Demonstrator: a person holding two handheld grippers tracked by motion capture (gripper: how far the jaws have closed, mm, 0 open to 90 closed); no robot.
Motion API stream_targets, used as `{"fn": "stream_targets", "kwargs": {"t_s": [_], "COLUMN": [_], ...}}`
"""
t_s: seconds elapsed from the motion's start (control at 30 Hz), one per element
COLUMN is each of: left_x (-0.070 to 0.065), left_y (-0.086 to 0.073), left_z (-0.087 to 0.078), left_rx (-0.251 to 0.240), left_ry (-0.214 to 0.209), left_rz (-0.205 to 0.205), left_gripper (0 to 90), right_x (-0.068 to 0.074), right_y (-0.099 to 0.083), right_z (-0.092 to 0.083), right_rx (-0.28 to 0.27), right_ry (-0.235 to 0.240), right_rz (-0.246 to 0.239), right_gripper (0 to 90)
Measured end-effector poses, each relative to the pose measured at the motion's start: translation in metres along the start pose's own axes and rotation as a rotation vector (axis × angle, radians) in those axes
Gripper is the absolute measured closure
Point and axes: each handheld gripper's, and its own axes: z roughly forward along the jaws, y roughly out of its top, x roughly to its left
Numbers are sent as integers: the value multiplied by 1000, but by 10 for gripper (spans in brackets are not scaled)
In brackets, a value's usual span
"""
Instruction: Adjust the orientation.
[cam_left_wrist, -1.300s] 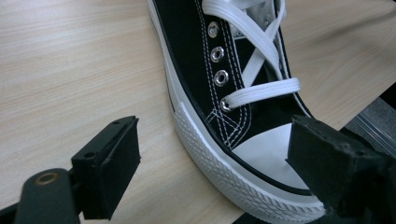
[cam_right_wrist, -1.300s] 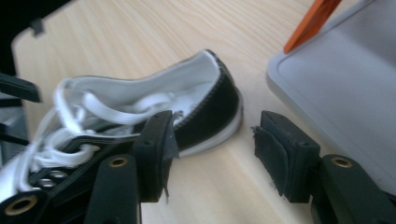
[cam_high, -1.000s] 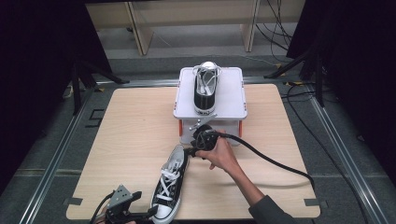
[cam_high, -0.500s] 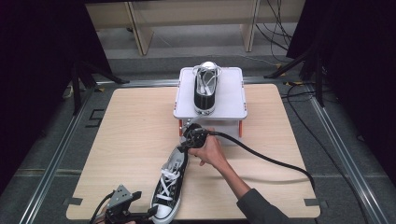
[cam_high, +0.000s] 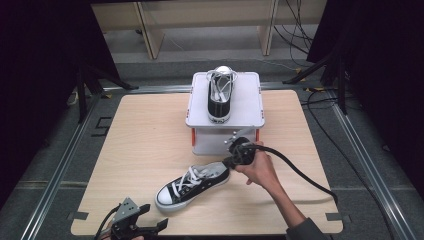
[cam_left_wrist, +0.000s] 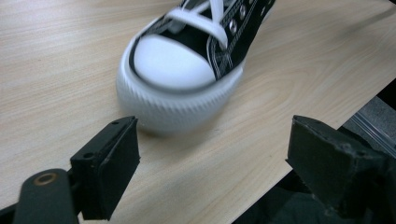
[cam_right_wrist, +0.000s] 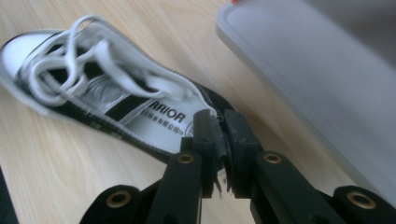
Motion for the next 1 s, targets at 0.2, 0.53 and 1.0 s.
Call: {"fn": "stream_targets", "kwargs": {"t_s": [0.2,0.53,1.0], "left_x": [1,6,9], "left_y": [0,1,0], "left_z": [-1,1,3], "left_rx": [-8,-7,4], "left_ry": [-5,16,25], "left_rz": [-17,-16,-24], "left_gripper": [159,159,159], "right_x": [-12,-12,19], "right_y": [-38,-90,-112], "right_z": [-32,-66,-78], "right_rx": [-5,-38,-20], "right_ry": [-96,-57,52], "right_rz": [-8,30,47], "right_gripper": [849,834,816]}}
